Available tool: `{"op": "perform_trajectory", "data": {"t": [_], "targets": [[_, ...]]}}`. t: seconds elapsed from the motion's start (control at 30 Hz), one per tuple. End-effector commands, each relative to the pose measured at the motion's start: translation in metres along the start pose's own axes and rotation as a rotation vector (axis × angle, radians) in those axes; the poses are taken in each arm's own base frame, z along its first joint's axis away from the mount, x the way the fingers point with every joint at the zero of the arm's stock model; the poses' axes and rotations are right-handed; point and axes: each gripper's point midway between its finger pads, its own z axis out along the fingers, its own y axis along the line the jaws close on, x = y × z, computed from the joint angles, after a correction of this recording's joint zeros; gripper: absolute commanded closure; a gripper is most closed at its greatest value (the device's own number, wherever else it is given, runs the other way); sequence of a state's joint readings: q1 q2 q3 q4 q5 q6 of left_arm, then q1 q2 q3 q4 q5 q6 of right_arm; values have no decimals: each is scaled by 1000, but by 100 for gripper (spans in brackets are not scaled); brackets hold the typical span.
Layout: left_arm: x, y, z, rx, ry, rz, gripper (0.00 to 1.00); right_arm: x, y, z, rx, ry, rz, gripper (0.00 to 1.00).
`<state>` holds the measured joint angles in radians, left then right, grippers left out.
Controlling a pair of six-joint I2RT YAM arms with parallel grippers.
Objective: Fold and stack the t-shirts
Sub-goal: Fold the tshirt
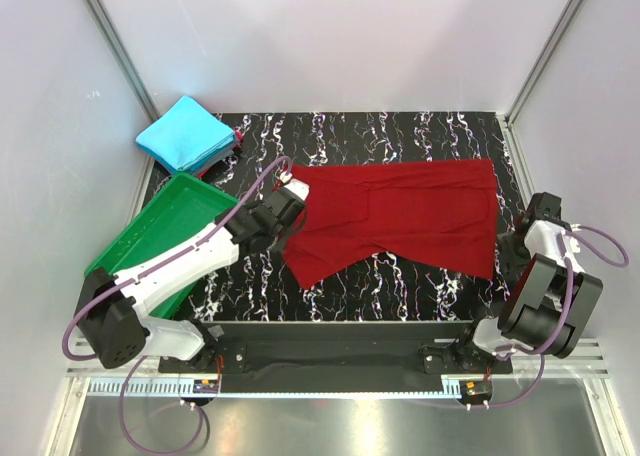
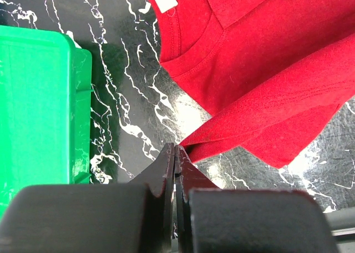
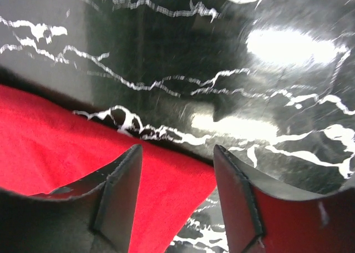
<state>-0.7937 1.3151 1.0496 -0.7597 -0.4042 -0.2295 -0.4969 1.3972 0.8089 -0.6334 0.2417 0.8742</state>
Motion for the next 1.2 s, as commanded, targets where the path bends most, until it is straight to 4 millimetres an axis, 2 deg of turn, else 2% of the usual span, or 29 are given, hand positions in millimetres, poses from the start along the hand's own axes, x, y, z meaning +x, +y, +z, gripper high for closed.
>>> {"op": "perform_trajectory", "data": {"t": [0.0, 0.1, 0.23, 0.33, 0.4, 0.43, 0.47, 0.53, 0.57, 0.67, 0.77, 0.83, 0.97, 1.1, 1.17], "targets": [[-21, 1, -9, 9, -49, -11, 100, 16, 8, -3, -48, 89, 45, 37], [-23, -1, -8, 17, -48, -5, 100, 32, 0, 1, -52, 123, 90, 30], [-27, 1, -11, 11, -66, -2, 100, 44, 12, 9, -127, 169, 123, 27], [-30, 2, -12, 12, -73, -2, 100, 42, 5, 14, -96, 142, 109, 27], [-31, 2, -13, 11, -78, -4, 100, 33, -1, 17, -67, 89, 93, 33], [-33, 3, -14, 4, -81, -6, 100, 28, -1, 15, -77, 65, 71, 39], [-32, 4, -13, -2, -80, -7, 100, 20, 1, 14, -83, 30, 58, 66], [-33, 8, -13, -25, -84, -8, 100, 5, 5, 3, -113, -33, 10, 100], [-33, 9, -13, -31, -86, -9, 100, -7, 9, -5, -123, -78, 4, 100], [-30, 12, -11, -52, -77, -2, 100, -27, 18, -34, -200, -167, -1, 100], [-26, 15, -7, -70, -66, 8, 100, -41, 23, -58, -234, -252, -42, 100], [-23, 13, -4, -68, -53, 18, 100, -40, 25, -65, -245, -266, -77, 100], [-20, 10, -3, -56, -44, 15, 100, -32, 29, -60, -225, -272, -166, 100], [-20, 5, -4, -25, -43, 4, 100, -17, 20, -26, -122, -202, -239, 99], [-21, 3, -6, -13, -48, -2, 100, -11, 13, -11, -59, -164, -282, 92]]}}
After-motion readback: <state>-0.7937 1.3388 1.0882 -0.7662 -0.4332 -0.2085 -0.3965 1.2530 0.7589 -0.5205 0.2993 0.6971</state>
